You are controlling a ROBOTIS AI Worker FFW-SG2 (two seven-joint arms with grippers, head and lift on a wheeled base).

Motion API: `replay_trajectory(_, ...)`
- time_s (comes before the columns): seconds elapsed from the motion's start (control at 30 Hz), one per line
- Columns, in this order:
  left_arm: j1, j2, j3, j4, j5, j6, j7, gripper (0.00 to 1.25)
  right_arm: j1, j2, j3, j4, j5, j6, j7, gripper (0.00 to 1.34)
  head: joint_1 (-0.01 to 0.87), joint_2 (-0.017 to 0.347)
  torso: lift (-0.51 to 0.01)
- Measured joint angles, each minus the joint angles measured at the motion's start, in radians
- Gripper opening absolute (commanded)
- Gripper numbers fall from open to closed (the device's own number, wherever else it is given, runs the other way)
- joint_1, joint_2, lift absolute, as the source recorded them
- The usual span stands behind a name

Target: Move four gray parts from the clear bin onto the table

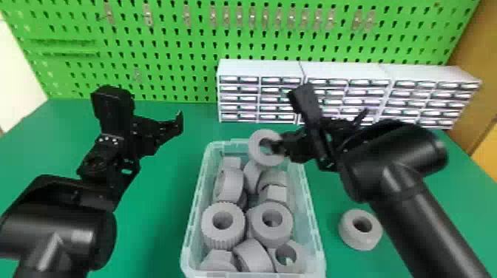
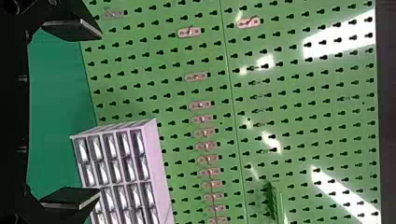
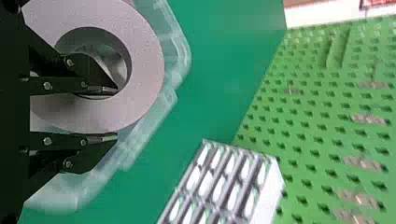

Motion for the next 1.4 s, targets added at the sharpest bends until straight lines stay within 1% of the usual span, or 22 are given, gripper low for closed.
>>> replay_trajectory(0.17, 0.002, 0.0, 0.004, 0.0, 0.002, 0.0, -0.005, 1.14, 0.023, -0.007, -0.075, -0.086, 0.064, 0.067, -0.001, 0.21, 0.678, 0.034, -0.05)
replay_trajectory(0.27, 0.002, 0.0, 0.006, 0.0, 0.003, 0.0, -0.007, 1.14, 0.038, -0.011, -0.118, -0.124, 0.099, 0.105, -0.001, 0.21, 0.678, 0.034, -0.05)
replay_trajectory(0.47, 0.002, 0.0, 0.012, 0.0, 0.004, 0.0, -0.014, 1.14, 0.087, -0.017, -0.236, -0.191, 0.175, 0.181, -0.001, 0.21, 0.678, 0.034, -0.05)
replay_trajectory(0.6, 0.002, 0.0, 0.016, 0.0, 0.006, 0.001, -0.022, 1.14, 0.132, -0.013, -0.328, -0.215, 0.199, 0.218, -0.001, 0.21, 0.678, 0.034, -0.05)
replay_trajectory(0.77, 0.002, 0.0, 0.014, -0.001, 0.005, 0.003, -0.023, 1.14, 0.192, 0.002, -0.427, -0.238, 0.243, 0.267, 0.0, 0.21, 0.678, 0.034, -0.05)
replay_trajectory(1.03, -0.001, 0.0, 0.007, 0.0, 0.004, 0.005, -0.023, 1.14, 0.271, 0.027, -0.527, -0.242, 0.326, 0.306, -0.001, 0.21, 0.678, 0.034, -0.05)
replay_trajectory(1.17, -0.004, 0.0, 0.002, 0.0, 0.007, 0.005, -0.023, 1.14, 0.302, 0.035, -0.563, -0.22, 0.37, 0.311, -0.001, 0.21, 0.678, 0.034, -0.05)
replay_trajectory(1.4, -0.005, 0.0, -0.007, 0.0, 0.007, 0.005, -0.023, 1.14, 0.33, 0.047, -0.63, -0.164, 0.398, 0.314, -0.001, 0.21, 0.678, 0.034, -0.05)
